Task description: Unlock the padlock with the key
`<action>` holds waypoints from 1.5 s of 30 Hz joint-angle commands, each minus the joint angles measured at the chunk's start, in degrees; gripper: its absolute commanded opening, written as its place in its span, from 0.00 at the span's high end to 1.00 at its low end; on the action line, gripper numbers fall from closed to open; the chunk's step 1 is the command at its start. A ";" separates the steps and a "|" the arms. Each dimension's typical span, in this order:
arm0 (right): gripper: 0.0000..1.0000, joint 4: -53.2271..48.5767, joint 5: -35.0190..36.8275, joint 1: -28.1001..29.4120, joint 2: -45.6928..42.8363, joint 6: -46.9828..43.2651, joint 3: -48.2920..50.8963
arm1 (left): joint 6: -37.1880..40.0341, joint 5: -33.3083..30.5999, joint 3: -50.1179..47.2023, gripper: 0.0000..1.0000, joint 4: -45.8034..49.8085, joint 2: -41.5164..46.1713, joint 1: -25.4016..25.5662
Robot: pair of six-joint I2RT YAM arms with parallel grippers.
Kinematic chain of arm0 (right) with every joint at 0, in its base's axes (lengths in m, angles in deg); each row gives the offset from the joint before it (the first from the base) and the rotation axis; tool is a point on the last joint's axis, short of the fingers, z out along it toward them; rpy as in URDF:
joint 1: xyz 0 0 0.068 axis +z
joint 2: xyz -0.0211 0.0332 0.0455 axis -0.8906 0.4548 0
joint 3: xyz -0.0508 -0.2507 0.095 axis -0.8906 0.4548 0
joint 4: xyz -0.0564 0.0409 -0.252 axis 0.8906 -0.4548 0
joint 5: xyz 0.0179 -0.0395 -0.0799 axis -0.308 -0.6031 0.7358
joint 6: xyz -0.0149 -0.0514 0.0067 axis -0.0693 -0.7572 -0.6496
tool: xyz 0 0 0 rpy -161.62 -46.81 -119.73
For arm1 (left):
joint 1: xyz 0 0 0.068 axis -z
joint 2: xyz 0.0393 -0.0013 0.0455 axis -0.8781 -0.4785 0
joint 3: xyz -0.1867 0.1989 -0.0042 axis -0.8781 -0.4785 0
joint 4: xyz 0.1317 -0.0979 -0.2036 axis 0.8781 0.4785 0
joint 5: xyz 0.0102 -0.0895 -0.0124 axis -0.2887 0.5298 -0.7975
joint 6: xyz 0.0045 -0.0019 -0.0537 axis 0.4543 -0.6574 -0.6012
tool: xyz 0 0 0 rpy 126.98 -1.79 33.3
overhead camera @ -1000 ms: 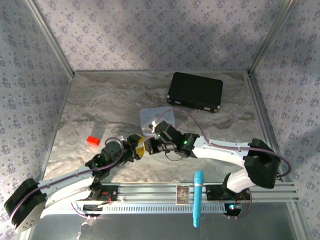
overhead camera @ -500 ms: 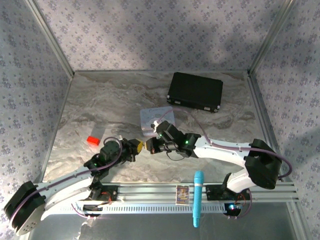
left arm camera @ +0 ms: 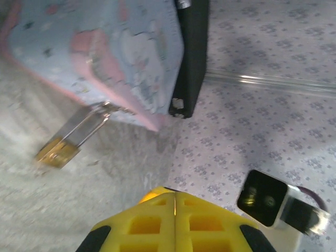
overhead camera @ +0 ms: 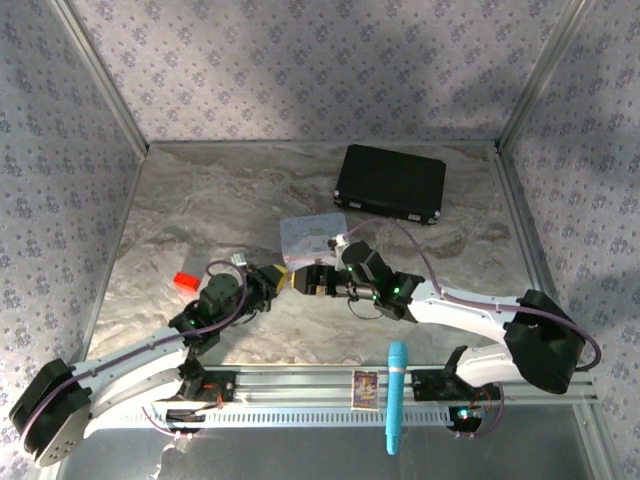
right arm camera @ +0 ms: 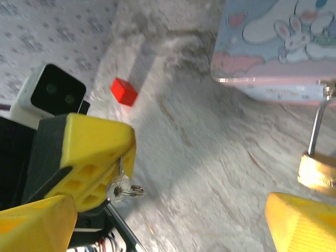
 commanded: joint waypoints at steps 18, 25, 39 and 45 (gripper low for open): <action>0.74 30.35 -7.80 -2.04 6.01 12.02 3.62 | 8.25 -0.59 2.30 1.00 -18.80 -5.74 -0.40; 0.93 33.54 -7.47 -2.27 6.64 13.51 5.43 | 8.08 -1.14 2.30 1.00 -17.63 -5.17 -0.52; 1.00 32.09 -6.80 -4.84 3.05 14.04 8.66 | 8.03 -1.23 2.20 1.00 -14.52 -4.46 -0.30; 0.78 28.48 -8.97 -4.58 2.84 12.55 6.51 | 9.21 -0.91 3.26 1.00 -13.97 -5.80 1.07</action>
